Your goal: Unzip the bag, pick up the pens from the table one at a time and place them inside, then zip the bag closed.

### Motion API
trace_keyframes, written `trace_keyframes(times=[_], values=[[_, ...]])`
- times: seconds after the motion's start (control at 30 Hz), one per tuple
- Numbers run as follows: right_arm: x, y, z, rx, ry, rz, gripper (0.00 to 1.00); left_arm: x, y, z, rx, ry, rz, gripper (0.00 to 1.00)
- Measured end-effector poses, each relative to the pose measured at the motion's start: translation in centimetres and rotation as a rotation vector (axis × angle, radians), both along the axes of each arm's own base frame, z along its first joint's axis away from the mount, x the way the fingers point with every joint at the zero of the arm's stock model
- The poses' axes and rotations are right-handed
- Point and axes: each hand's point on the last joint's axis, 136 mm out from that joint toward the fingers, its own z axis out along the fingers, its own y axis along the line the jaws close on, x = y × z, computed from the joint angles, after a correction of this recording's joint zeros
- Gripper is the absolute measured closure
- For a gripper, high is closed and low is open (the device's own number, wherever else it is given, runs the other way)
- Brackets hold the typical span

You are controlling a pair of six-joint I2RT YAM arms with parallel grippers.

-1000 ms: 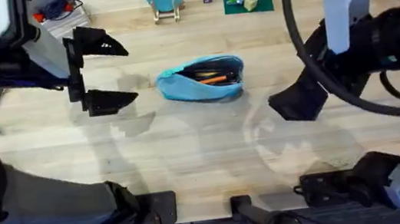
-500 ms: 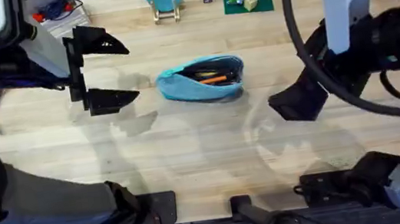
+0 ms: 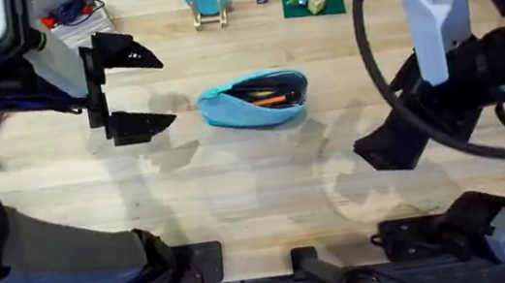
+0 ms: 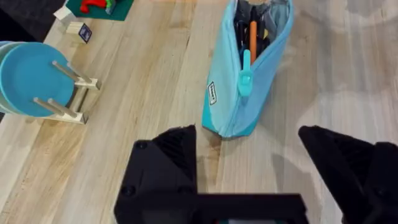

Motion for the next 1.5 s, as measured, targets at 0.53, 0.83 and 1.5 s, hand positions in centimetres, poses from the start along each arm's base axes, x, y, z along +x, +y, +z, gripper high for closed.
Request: trace_keyframes(times=[0.53, 0.83, 1.5], values=[[0.3, 1.1, 0.5, 0.016, -0.050, 0.140, 0.004, 0.0, 0.0, 0.0, -0.003, -0.002, 0.001, 0.007], [2.6, 3.7, 2.5, 0.174, -0.126, 0.061, 0.004, 0.0, 0.0, 0.1, -0.003, -0.002, 0.001, 0.006], [3.6, 8.9, 3.6, 0.473, 0.054, -0.088, 0.005, 0.0, 0.0, 0.1, -0.006, -0.003, 0.002, 0.006]])
